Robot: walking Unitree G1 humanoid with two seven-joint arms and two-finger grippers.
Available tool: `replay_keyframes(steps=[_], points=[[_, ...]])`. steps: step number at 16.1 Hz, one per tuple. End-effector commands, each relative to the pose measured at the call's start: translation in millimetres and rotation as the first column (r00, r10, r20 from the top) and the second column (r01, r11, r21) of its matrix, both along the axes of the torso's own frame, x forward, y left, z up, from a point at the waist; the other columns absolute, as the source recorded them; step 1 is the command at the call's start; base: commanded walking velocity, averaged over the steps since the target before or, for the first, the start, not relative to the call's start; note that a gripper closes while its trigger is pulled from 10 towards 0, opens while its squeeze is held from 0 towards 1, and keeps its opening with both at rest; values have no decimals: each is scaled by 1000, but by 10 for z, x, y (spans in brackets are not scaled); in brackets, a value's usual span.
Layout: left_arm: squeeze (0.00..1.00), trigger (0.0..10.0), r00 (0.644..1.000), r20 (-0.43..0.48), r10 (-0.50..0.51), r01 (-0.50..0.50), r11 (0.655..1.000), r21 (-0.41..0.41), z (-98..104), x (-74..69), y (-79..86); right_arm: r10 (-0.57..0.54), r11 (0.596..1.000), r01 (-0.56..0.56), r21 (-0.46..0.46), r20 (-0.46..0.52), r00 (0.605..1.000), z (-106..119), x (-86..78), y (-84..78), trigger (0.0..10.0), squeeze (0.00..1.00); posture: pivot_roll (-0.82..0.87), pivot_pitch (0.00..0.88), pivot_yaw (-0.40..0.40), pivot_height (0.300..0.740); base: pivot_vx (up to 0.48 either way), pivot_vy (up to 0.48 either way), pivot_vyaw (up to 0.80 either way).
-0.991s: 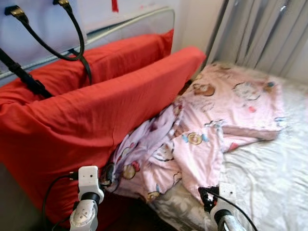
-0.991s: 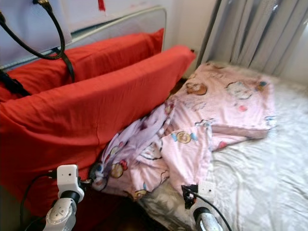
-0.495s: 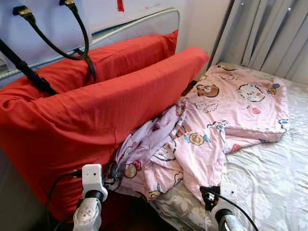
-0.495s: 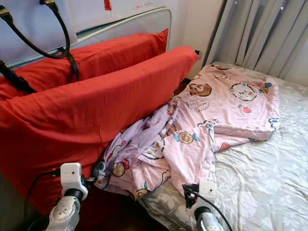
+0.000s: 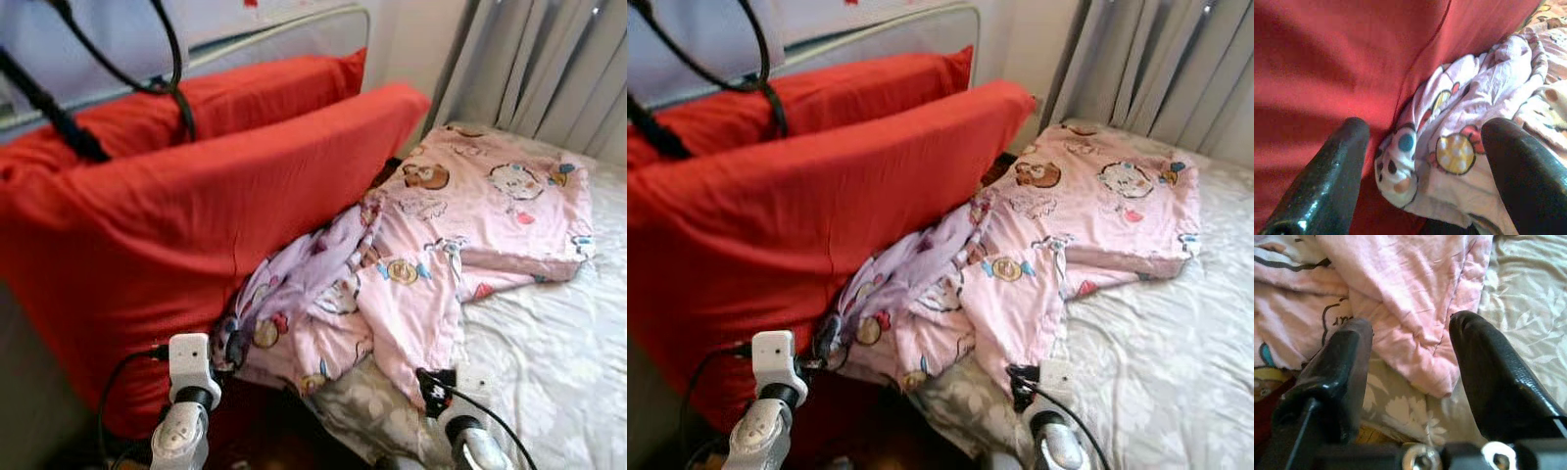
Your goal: Clean up the room
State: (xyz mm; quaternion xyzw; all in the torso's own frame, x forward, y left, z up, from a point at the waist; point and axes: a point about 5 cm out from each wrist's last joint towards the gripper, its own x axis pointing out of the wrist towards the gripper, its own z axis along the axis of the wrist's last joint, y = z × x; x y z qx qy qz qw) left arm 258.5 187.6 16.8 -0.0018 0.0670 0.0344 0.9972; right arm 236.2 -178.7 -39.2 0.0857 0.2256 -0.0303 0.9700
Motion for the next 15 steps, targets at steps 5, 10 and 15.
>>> replay_keyframes(steps=[5,10,15], points=[[0,10000,1000,-7,-13,13,1000,13,8,12,-13,19,1000,-18,-23,63,998,80,64,36,10000,0,22,0,-31,635,0,-187,0],[0,10000,1000,-8,-19,19,999,32,13,17,-10,42,999,-41,-18,88,995,119,101,89,10000,0,24,0,-32,635,0,-55,0],[0,10000,1000,-11,-15,15,1000,15,8,19,-11,101,995,-100,-18,95,990,135,117,167,10000,0,23,0,-30,635,0,-55,0]])
